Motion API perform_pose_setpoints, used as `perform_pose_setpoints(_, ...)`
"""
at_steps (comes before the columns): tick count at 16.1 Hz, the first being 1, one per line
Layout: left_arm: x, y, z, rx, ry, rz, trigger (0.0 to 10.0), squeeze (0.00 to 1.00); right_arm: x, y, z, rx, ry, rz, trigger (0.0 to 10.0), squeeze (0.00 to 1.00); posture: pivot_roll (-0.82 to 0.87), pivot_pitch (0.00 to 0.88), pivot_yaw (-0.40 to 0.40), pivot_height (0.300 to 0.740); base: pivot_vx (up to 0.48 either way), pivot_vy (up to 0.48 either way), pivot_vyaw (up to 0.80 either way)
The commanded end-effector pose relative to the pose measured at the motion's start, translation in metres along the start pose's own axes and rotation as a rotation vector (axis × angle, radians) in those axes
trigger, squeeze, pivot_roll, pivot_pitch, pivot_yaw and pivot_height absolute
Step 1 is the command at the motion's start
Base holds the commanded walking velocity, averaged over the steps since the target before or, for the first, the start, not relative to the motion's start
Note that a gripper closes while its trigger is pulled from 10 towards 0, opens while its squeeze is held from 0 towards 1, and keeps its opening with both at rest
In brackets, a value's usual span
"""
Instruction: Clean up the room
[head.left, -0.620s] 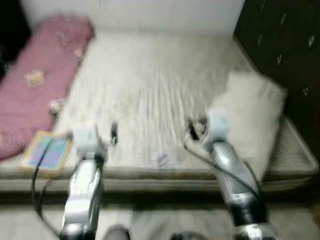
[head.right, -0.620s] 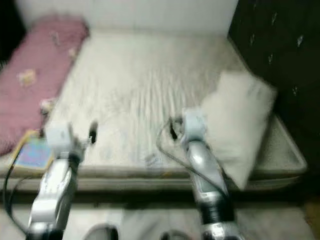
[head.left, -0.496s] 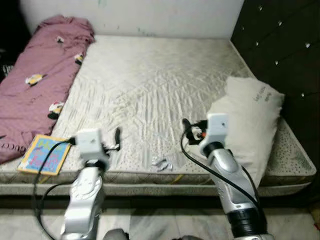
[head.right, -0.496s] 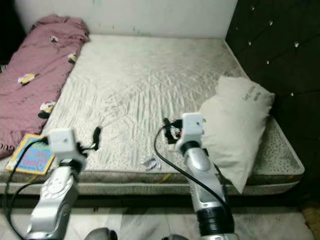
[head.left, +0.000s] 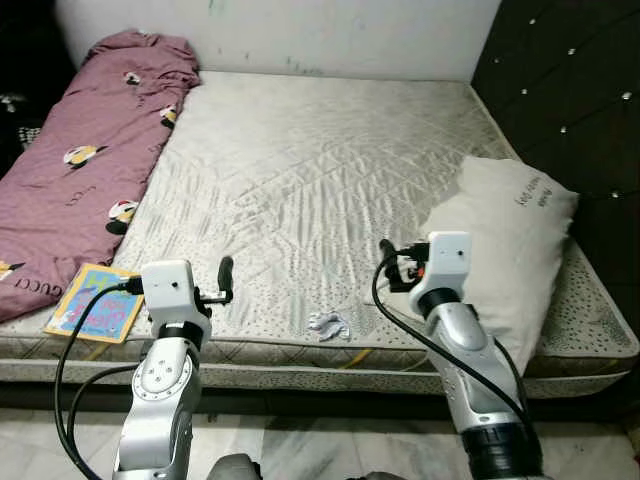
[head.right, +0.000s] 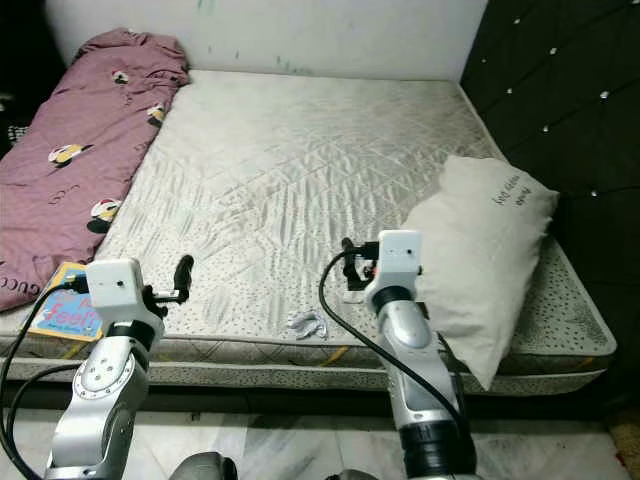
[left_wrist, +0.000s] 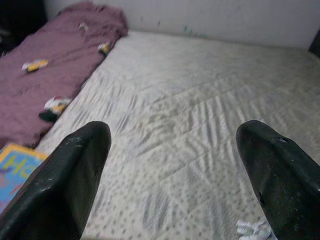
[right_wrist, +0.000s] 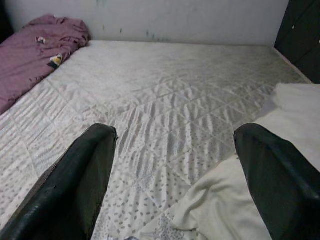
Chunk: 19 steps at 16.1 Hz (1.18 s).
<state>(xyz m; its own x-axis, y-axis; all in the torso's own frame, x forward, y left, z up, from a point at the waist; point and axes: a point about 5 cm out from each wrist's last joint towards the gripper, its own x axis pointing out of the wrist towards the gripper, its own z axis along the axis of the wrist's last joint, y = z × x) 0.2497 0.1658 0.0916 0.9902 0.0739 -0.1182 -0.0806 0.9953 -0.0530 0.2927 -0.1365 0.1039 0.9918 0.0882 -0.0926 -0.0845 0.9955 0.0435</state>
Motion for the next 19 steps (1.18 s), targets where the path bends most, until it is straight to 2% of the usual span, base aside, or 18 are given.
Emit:
perform_pose_setpoints(1, -0.001, -0.001, 0.001, -0.001, 0.004, 0.0, 10.0, 0.0, -0.001, 0.0, 0.001, 0.012, 0.009, 0.006, 10.0, 0.0, 0.04, 0.019, -0.028, 0.74, 0.0, 0.0, 0.0)
perform_pose_setpoints(5, -0.003, -0.001, 0.0, -0.047, 0.029, 0.016, 10.0, 0.0, 0.0, -0.002, 0.002, 0.004, 0.017, -0.009, 10.0, 0.0, 0.03, 0.045, -0.041, 0.74, 0.0, 0.0, -0.6)
perform_pose_setpoints(10, -0.008, -0.001, 0.001, -0.055, 0.03, 0.02, 10.0, 0.0, -0.002, -0.01, 0.001, -0.006, 0.024, -0.023, 10.0, 0.0, 0.03, 0.071, -0.042, 0.74, 0.0, 0.0, -0.8)
perform_pose_setpoints(14, -0.007, -0.001, 0.005, -0.081, 0.018, 0.011, 10.0, 0.0, 0.0, -0.001, 0.006, -0.011, -0.006, 0.009, 10.0, 0.0, 0.03, 0.091, -0.035, 0.74, 0.0, 0.394, 0.0)
perform_pose_setpoints(16, -0.006, -0.002, 0.005, -0.078, 0.016, 0.009, 10.0, 0.0, 0.0, -0.002, 0.006, -0.009, -0.003, 0.005, 10.0, 0.0, 0.02, 0.093, -0.036, 0.74, 0.0, 0.48, 0.0)
perform_pose_setpoints(19, -0.005, 0.0, 0.009, -0.038, -0.02, 0.026, 10.0, 0.0, 0.001, -0.003, 0.007, -0.01, -0.006, 0.002, 10.0, 0.0, 0.03, 0.094, -0.04, 0.74, 0.0, 0.47, 0.0)
